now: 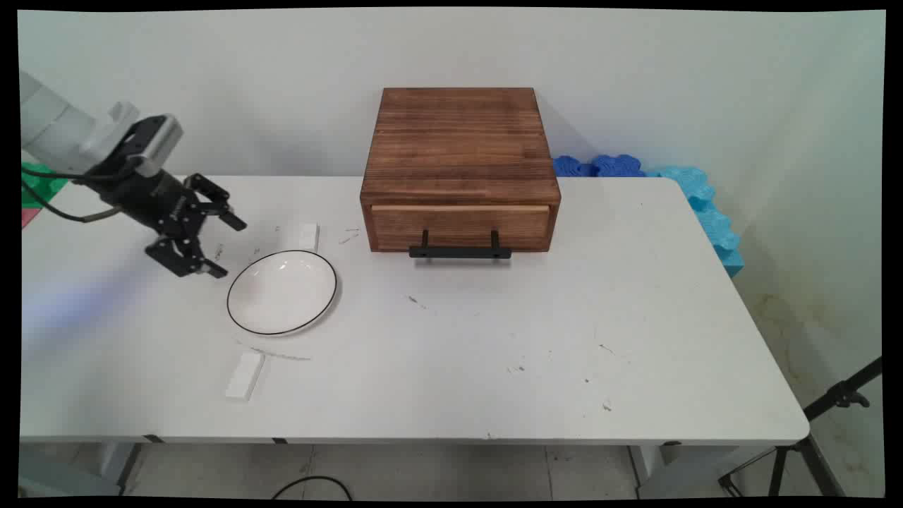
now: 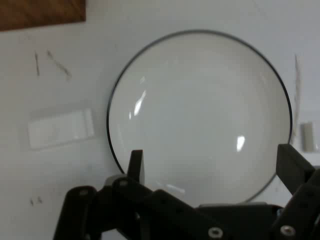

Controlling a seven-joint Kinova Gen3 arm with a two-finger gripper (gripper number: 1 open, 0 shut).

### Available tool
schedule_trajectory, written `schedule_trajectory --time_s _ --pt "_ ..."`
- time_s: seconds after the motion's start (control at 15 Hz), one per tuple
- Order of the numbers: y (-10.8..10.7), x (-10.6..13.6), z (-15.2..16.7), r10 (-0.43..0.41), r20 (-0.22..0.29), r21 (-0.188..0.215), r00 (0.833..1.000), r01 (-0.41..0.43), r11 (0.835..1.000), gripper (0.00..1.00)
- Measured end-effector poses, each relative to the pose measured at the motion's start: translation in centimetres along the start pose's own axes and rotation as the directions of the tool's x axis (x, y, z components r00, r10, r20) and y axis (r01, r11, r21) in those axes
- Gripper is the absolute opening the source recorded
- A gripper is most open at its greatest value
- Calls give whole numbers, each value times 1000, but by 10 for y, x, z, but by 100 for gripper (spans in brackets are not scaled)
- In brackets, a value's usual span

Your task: Open the drawer

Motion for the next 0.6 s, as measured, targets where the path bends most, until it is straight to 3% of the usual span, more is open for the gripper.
schedule_trajectory --time_s 0.6 --pt "0 55 28 6 -31 22 999 -5 1000 100"
